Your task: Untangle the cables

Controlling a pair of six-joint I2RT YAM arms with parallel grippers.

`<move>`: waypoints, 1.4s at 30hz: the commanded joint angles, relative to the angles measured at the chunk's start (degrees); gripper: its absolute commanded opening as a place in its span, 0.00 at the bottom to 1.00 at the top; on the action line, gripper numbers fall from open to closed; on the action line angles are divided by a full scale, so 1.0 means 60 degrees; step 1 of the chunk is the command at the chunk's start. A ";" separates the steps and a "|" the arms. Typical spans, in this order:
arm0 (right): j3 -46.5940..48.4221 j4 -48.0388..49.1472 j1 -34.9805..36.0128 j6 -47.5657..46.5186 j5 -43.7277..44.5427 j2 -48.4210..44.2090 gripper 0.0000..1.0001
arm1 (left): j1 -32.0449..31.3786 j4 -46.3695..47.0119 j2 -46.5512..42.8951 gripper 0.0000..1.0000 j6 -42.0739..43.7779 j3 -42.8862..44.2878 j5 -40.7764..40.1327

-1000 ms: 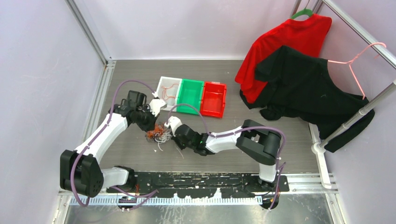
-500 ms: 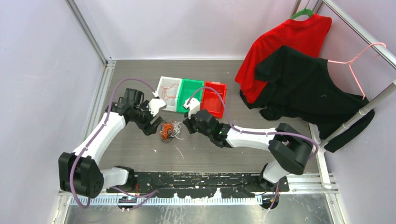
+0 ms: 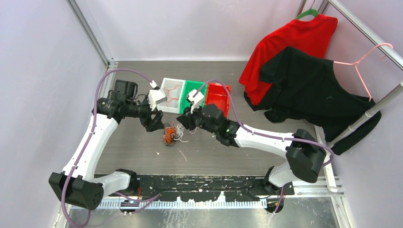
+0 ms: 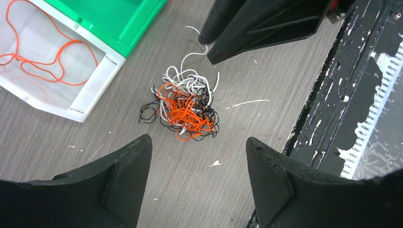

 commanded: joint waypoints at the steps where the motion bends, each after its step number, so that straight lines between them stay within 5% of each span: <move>1: -0.0027 -0.0431 -0.0560 0.0427 -0.0272 0.0083 0.33 | -0.0002 -0.0092 -0.0050 0.70 0.0189 -0.0080 0.0196; 4: -0.0206 -0.0382 -0.0904 0.0822 -0.0541 0.0560 0.43 | -0.0006 0.0101 0.0128 0.64 0.0053 -0.0598 -0.0227; 9: -0.0344 0.0188 -0.1051 0.1292 -0.0783 0.1320 0.47 | -0.0188 0.0497 0.0683 0.58 -0.0047 -0.1167 -0.0738; 31: -0.1850 0.1869 -0.1179 0.2184 -0.0759 0.0477 0.41 | -0.1097 0.1169 0.3983 0.37 0.2114 -0.0349 -0.1338; 39: -0.1823 0.1937 -0.1198 0.2273 -0.0838 0.0384 0.37 | -0.1116 0.2072 0.3783 0.03 0.1877 -0.0526 -0.1480; 42: -0.1853 0.1971 -0.1198 0.2274 -0.0861 0.0354 0.36 | -0.1109 0.2027 0.3597 0.00 0.1616 -0.0318 -0.1503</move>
